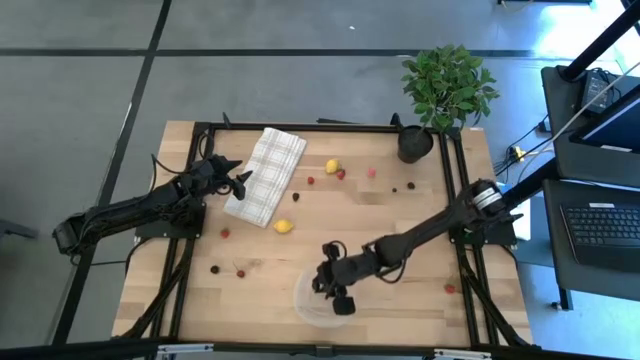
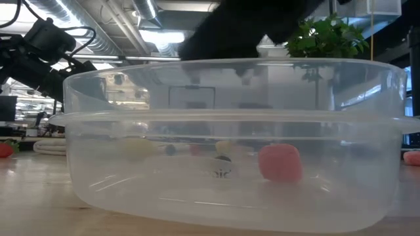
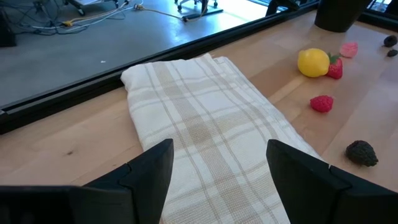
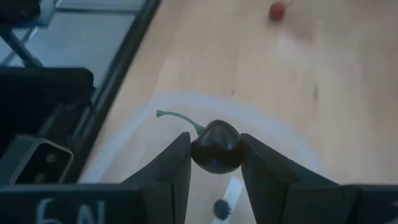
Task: Pick and placing Produce into tupperware
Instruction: Put the top black cherry into the transparent bin
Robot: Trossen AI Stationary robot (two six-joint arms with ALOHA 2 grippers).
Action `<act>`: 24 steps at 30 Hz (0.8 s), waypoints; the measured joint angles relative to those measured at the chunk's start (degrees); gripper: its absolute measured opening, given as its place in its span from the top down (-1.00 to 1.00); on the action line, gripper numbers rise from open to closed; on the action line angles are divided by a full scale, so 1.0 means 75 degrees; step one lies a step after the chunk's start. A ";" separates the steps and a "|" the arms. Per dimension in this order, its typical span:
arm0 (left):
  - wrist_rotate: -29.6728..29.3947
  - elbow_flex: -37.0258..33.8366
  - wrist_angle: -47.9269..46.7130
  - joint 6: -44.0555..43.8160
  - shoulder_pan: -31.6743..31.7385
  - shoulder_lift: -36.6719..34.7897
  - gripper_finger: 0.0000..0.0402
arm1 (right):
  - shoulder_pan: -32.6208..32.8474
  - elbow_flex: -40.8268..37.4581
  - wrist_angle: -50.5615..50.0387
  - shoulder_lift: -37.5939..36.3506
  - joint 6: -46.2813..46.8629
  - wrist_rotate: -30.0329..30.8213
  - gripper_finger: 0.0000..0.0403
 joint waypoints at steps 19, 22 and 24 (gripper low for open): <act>0.0000 0.0000 0.0000 -0.0029 0.0000 0.0000 -0.25 | 0.0139 -0.0009 0.0047 0.0730 0.0681 -0.0320 0.38; 0.0000 -0.0002 0.0000 -0.0029 0.0001 0.0000 -0.25 | 0.0139 -0.0009 0.0047 0.0730 0.0675 -0.0320 0.38; 0.0000 -0.0003 0.0000 -0.0029 0.0000 0.0000 -0.25 | 0.0139 -0.0009 0.0047 0.0730 0.0675 -0.0320 0.38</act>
